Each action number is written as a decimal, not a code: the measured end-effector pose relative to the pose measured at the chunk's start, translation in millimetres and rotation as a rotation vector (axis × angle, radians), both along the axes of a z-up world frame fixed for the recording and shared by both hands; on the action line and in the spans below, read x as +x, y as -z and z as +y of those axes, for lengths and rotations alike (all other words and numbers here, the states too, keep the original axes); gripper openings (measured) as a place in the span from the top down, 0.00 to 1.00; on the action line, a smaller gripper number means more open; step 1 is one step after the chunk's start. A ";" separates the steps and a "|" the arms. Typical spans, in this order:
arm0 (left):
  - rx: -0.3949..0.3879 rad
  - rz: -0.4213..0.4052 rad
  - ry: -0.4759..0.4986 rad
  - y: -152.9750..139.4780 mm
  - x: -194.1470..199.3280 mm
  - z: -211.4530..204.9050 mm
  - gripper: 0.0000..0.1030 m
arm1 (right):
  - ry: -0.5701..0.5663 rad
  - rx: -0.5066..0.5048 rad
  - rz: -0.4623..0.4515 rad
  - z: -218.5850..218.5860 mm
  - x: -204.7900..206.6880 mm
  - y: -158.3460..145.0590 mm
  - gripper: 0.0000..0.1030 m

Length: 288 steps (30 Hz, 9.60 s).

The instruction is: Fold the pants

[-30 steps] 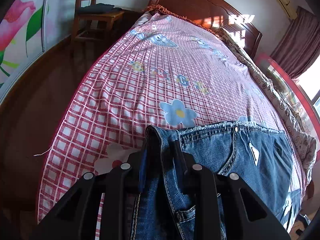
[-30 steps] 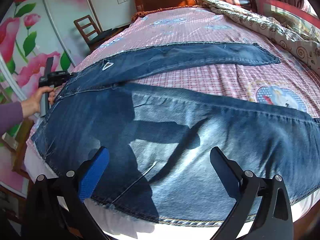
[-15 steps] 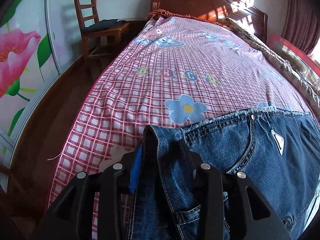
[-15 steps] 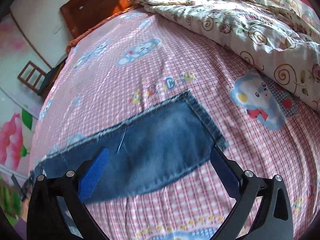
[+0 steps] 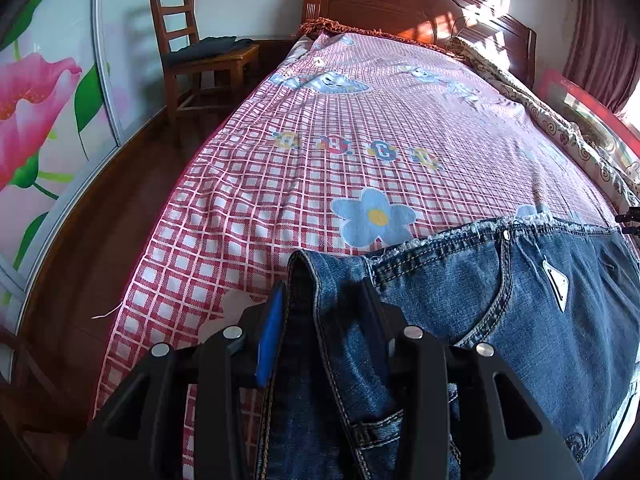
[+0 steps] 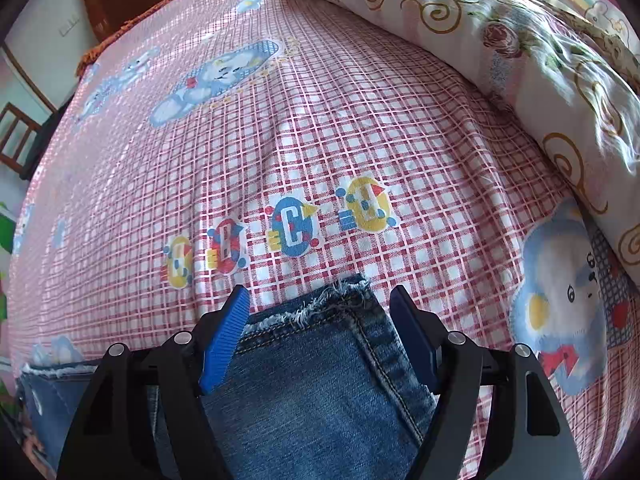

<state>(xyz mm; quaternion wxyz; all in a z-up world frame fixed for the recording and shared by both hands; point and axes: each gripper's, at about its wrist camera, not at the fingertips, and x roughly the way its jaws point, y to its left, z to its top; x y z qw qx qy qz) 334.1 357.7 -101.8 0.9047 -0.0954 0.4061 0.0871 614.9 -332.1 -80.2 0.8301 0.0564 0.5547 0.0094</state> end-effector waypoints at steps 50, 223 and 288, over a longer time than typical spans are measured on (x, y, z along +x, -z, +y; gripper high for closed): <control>-0.977 -0.285 -0.399 0.8 -295.1 -64.0 0.10 | 0.190 0.563 -0.203 -46.9 -512.7 -14.2 0.95; 0.059 -0.084 0.098 -7.9 -242.9 -224.3 0.07 | 0.539 0.777 -0.413 -177.6 -547.2 61.7 0.95; -0.082 -0.186 0.114 -7.4 -251.9 -204.9 0.06 | -0.225 0.627 -0.425 129.6 -491.1 -47.8 0.84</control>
